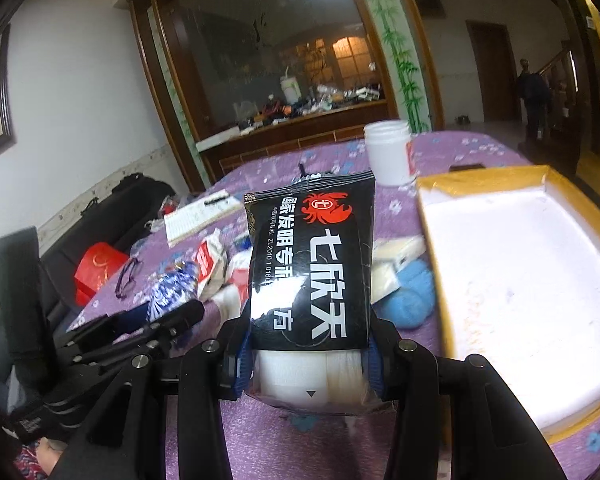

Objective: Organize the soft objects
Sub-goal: 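Carry both held bags over the yellow cardboard box, then lower both bags into the box and open both grippers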

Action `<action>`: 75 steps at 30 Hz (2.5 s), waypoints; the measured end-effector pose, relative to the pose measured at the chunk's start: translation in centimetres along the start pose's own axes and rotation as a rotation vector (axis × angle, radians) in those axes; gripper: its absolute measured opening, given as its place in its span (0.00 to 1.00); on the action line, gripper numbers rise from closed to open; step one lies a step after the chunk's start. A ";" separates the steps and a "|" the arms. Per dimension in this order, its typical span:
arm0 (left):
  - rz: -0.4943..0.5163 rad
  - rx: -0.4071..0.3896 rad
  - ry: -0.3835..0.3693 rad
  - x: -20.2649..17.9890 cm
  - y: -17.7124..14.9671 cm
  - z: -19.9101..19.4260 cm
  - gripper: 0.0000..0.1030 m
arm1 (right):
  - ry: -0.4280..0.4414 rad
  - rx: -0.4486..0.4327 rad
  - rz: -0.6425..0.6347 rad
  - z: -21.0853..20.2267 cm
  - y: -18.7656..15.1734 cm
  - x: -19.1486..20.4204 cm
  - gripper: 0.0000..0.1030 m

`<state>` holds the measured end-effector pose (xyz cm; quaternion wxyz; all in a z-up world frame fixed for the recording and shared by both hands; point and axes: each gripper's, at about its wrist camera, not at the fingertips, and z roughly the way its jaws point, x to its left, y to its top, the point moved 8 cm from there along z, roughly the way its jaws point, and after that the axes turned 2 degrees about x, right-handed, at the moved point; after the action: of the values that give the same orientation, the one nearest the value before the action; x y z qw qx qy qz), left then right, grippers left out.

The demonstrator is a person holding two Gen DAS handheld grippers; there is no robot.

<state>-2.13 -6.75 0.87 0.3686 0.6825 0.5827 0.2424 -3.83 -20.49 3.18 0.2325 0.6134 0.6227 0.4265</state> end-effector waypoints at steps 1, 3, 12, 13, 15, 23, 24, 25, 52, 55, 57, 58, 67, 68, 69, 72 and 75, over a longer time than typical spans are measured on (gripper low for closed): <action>0.008 -0.004 0.001 -0.4 0.1 -0.1 0.45 | -0.004 -0.007 0.004 -0.4 0.2 -0.3 0.44; 0.018 -0.008 -0.003 -1.0 0.4 -0.2 0.45 | -0.009 -0.014 0.015 -0.8 0.5 -0.8 0.44; 0.086 0.001 -0.039 -4.8 1.5 -0.1 0.45 | -0.020 -0.030 0.114 -2.8 1.4 -5.0 0.44; 0.091 0.003 -0.044 -5.1 1.6 -0.1 0.45 | -0.022 -0.033 0.128 -3.0 1.5 -5.6 0.44; 0.096 0.015 -0.062 -5.9 1.9 -0.1 0.45 | -0.028 -0.038 0.149 -3.5 1.8 -6.5 0.44; 0.102 0.040 -0.118 -8.6 3.5 -0.1 0.44 | -0.019 -0.025 0.197 -5.1 2.8 -9.1 0.44; 0.104 0.046 -0.126 -8.9 3.7 0.0 0.44 | -0.025 -0.027 0.197 -5.3 3.2 -9.6 0.44; 0.106 0.052 -0.134 -9.3 3.9 0.1 0.44 | -0.026 -0.027 0.201 -5.3 3.6 -9.8 0.44; 0.235 0.345 -0.197 -22.9 8.1 14.4 0.44 | -0.127 0.371 0.286 6.9 8.0 -22.7 0.45; 0.220 0.376 -0.192 -23.2 7.8 15.7 0.44 | -0.130 0.413 0.301 8.8 7.6 -23.6 0.45; 0.219 0.379 -0.177 -23.2 7.5 16.2 0.44 | -0.129 0.428 0.304 9.9 7.5 -23.9 0.46; 0.217 0.389 -0.178 -23.3 7.2 16.5 0.44 | -0.138 0.427 0.304 10.1 7.4 -24.1 0.47; 0.215 0.375 -0.185 -23.3 7.0 16.8 0.50 | -0.167 0.436 0.288 10.9 7.2 -24.5 0.58; 0.212 0.375 -0.184 -23.3 7.1 16.9 0.52 | -0.162 0.431 0.289 10.8 7.3 -24.5 0.58; 0.202 0.373 -0.188 -23.1 7.2 16.8 0.53 | -0.159 0.425 0.290 10.5 7.5 -24.5 0.58; 0.178 0.388 -0.213 -23.0 7.4 17.0 0.53 | -0.158 0.410 0.291 9.9 7.8 -24.3 0.58; 0.165 0.402 -0.229 -23.0 7.5 16.6 0.54 | -0.167 0.394 0.290 9.0 8.2 -24.2 0.58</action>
<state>10.43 -33.18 -1.15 0.2680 0.8103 0.5162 0.0720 11.45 -42.49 -0.52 0.0954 0.7629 0.5778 0.2738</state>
